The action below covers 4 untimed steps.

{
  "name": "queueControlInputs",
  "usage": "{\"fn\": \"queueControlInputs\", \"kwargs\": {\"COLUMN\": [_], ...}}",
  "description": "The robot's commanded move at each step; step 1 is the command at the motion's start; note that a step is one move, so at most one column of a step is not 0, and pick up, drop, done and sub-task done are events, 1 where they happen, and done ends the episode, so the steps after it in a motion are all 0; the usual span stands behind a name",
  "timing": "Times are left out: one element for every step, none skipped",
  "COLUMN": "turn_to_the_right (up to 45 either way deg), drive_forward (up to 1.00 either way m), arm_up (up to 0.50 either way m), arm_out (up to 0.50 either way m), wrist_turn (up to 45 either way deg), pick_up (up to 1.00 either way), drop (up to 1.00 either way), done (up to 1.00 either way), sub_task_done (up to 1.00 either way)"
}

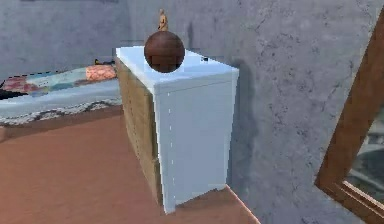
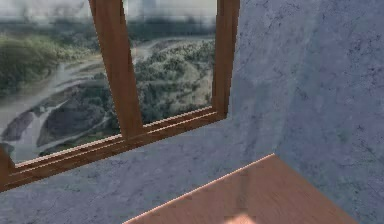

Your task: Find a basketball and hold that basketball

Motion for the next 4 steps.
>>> {"fn": "queueControlInputs", "kwargs": {"turn_to_the_right": [-6.0,0.0,-45.0,-42.0], "drive_forward": [0.0,0.35,0.0,0.0], "arm_up": [0.0,0.0,0.0,0.0], "arm_out": [0.0,0.0,0.0,0.0], "wrist_turn": [0.0,0.0,0.0,0.0], "pick_up": [0.0,0.0,0.0,0.0], "drop": [0.0,0.0,0.0,0.0], "done": [0.0,0.0,0.0,0.0], "sub_task_done": [0.0,0.0,0.0,0.0]}}
